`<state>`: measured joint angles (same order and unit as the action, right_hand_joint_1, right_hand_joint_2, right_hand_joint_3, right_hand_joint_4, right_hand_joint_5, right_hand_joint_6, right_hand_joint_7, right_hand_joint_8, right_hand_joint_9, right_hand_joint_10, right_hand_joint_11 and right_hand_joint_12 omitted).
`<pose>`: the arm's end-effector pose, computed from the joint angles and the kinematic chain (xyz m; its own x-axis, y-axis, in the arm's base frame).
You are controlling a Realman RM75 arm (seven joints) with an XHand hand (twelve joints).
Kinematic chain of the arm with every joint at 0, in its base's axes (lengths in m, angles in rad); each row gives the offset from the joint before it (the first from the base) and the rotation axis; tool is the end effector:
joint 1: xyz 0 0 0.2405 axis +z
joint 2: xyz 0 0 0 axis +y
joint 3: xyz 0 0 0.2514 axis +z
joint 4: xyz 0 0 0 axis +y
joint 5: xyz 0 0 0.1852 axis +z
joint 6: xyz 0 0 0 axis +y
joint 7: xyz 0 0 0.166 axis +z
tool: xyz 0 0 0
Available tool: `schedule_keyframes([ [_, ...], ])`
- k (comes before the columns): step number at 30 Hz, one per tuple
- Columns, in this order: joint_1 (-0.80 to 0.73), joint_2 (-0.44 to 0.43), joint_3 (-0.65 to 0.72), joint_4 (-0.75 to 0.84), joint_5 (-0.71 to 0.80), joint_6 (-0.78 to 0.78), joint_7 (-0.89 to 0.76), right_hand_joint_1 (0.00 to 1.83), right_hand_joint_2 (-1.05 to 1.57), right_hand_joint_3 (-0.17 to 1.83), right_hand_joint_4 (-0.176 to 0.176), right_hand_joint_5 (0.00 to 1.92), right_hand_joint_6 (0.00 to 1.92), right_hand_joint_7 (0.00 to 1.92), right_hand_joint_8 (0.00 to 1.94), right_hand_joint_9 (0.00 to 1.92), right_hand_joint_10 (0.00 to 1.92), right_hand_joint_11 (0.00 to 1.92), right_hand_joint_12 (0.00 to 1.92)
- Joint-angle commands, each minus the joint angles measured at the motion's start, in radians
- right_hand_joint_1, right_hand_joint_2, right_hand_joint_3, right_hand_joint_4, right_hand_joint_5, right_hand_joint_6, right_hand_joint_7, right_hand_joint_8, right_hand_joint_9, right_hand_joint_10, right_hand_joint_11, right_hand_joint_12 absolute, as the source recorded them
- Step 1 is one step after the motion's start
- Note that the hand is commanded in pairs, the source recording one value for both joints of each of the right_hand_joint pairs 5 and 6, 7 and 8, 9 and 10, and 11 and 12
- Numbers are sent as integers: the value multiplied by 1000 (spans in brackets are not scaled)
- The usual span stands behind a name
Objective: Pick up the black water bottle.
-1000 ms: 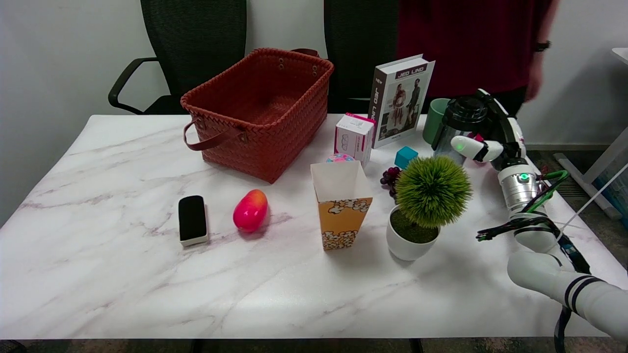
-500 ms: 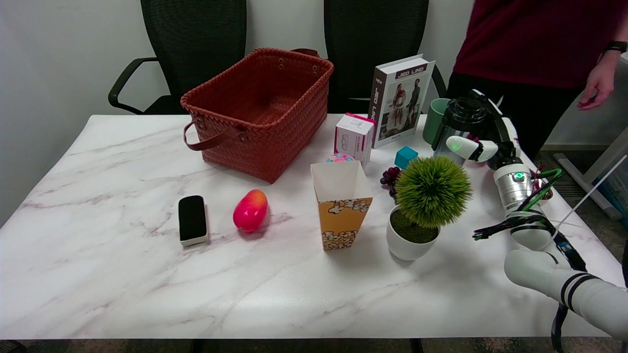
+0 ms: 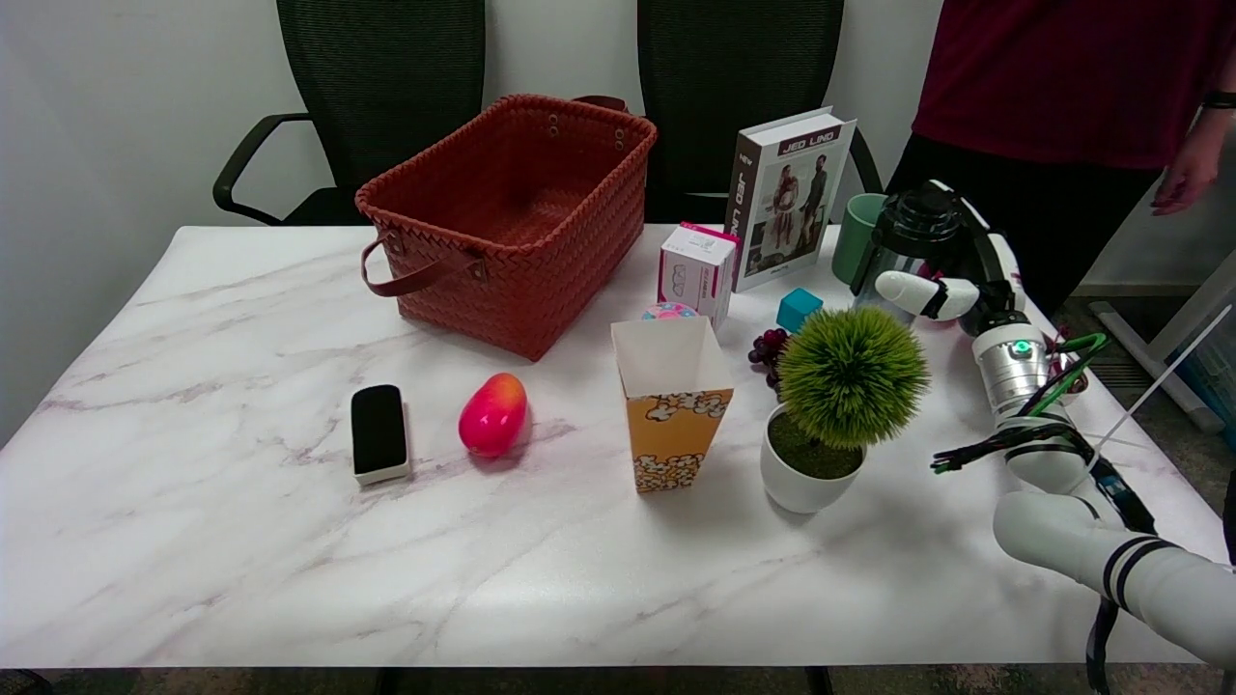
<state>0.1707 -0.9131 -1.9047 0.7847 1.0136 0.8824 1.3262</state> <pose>-0.2605 -0.3240 0.5063 0.1207 0.4369 0.8914 -0.9589 -0.1809 0.2185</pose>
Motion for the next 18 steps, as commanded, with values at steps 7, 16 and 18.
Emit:
schedule_keyframes([
  [7, 5, -1, -2, -32, -1, -11, 1, 1202, -222, 575, 0, 301, 301, 542, 542, 514, 514, 324, 324],
  [16, 10, -1, -2, -20, -21, -4, 1, 1281, 12, 537, 0, 356, 356, 553, 553, 510, 510, 358, 358],
  [18, 10, -1, 1, -17, -21, -4, 1, 1302, 110, 584, 0, 400, 400, 553, 553, 517, 517, 397, 397],
])
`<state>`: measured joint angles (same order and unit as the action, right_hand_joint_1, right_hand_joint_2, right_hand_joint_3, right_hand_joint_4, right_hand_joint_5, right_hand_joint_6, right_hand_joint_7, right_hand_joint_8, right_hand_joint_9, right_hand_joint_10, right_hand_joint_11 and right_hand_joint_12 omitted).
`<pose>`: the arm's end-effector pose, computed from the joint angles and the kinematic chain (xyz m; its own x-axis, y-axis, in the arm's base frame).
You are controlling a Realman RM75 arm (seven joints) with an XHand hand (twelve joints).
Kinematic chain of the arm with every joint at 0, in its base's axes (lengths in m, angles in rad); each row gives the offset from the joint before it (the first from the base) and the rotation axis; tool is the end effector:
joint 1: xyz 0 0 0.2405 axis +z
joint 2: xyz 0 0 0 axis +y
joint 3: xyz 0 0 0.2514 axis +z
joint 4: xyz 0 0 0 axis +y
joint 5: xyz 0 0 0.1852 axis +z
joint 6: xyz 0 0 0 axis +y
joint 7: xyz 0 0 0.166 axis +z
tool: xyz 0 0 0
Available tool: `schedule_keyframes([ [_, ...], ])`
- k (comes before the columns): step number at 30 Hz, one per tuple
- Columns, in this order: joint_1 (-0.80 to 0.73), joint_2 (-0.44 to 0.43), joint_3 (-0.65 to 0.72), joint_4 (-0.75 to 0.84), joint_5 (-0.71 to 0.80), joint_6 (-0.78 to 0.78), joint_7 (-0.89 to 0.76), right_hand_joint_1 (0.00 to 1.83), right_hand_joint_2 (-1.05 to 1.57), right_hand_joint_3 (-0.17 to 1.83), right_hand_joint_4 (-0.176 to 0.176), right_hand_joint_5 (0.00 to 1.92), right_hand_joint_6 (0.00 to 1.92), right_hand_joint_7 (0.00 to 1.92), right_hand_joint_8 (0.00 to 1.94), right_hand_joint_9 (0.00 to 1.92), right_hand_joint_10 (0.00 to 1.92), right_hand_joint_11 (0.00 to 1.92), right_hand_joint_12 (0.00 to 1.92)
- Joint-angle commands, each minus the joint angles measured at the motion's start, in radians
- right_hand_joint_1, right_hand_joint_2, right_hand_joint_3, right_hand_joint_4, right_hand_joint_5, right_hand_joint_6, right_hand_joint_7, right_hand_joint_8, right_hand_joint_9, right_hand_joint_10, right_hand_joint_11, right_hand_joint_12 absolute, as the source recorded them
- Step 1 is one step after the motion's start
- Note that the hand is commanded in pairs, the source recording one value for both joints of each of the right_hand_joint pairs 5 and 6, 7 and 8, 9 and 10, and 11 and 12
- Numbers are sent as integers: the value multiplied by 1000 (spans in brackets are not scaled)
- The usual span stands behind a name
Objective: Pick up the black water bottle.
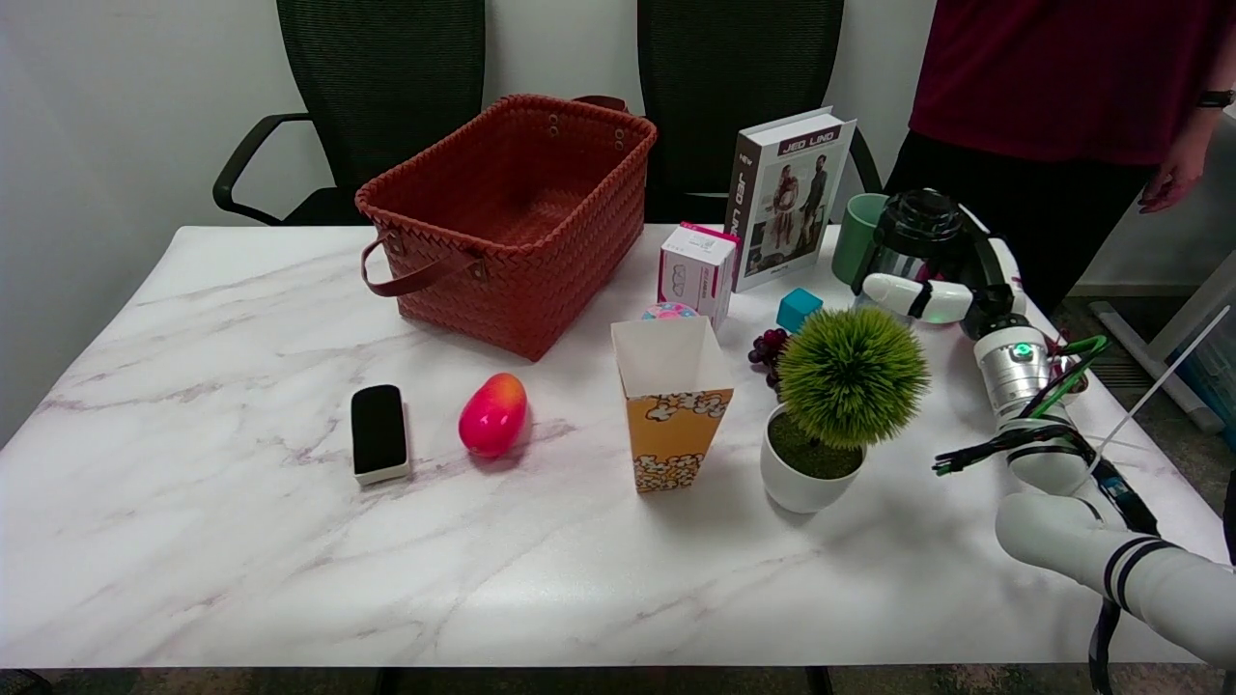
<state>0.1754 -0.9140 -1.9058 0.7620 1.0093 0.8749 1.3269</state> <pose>-0.2649 -0.3231 0.5097 0.1334 0.4429 0.8866 -0.9615 -0.1590 0.2241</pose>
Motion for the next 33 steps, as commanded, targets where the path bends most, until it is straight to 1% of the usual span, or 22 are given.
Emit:
schedule_keyframes([
  [1, 6, 0, 4, 6, -17, 4, 0, 1306, 129, 622, 0, 419, 419, 553, 553, 519, 519, 405, 405],
  [6, 7, 0, 6, 7, -17, 4, 0, 1335, 302, 785, 0, 547, 547, 584, 584, 527, 527, 425, 425],
  [10, 10, 0, 8, 7, -17, 4, 0, 1350, 439, 814, 0, 620, 620, 679, 679, 533, 533, 466, 466],
  [13, 10, 0, 8, 7, -17, 4, 0, 1355, 520, 810, 0, 669, 669, 734, 734, 537, 537, 623, 623],
  [15, 10, 0, 8, 4, -17, 4, 3, 1355, 541, 818, 0, 698, 698, 759, 759, 541, 541, 676, 676],
  [21, 10, 0, 12, 7, -17, 7, 6, 1338, 560, 835, 0, 784, 784, 831, 831, 554, 554, 725, 725],
  [28, 13, 0, 23, 23, -14, 32, 6, 1333, 595, 832, 0, 811, 811, 890, 890, 576, 576, 762, 762],
  [33, 6, 0, 54, 55, -17, 36, 0, 1327, 697, 781, 0, 831, 831, 944, 944, 700, 700, 822, 822],
])
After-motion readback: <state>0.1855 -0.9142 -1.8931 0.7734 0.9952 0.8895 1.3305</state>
